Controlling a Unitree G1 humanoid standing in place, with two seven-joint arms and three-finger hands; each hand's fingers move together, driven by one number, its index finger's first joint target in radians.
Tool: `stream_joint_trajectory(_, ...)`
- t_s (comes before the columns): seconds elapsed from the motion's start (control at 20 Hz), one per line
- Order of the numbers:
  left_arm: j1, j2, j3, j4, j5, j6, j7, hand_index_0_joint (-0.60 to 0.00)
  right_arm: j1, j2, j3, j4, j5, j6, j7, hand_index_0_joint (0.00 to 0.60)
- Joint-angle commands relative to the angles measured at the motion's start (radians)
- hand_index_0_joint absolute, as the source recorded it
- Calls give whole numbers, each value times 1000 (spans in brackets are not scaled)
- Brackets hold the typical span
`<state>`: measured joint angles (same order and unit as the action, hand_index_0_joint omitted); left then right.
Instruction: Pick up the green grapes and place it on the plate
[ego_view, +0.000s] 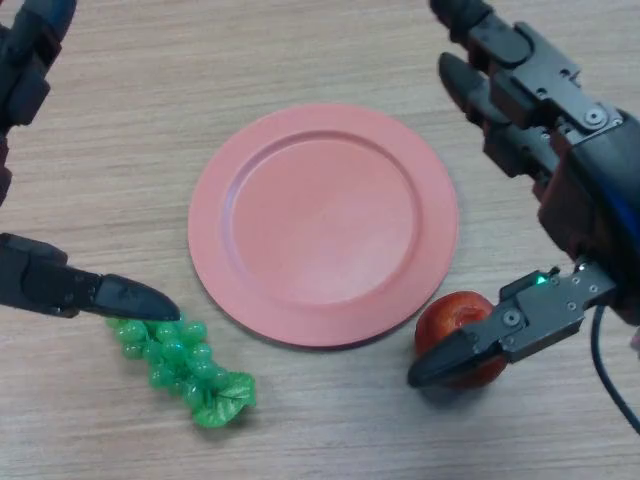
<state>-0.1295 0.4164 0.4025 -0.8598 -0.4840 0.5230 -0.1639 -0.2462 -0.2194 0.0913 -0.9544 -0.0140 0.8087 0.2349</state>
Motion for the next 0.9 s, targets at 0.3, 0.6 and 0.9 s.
stream_joint_trajectory(0.3,-23,14,21,78,63,-215,-3,0,-45,-22,-49,12,-9,-175,-2,0)
stream_joint_trajectory(0.6,-37,26,16,131,78,-239,-5,0,-82,-21,-57,69,-17,-183,9,0)
stream_joint_trajectory(0.9,80,-34,37,133,184,-361,-74,0,-104,-16,-38,100,-25,-192,4,0)
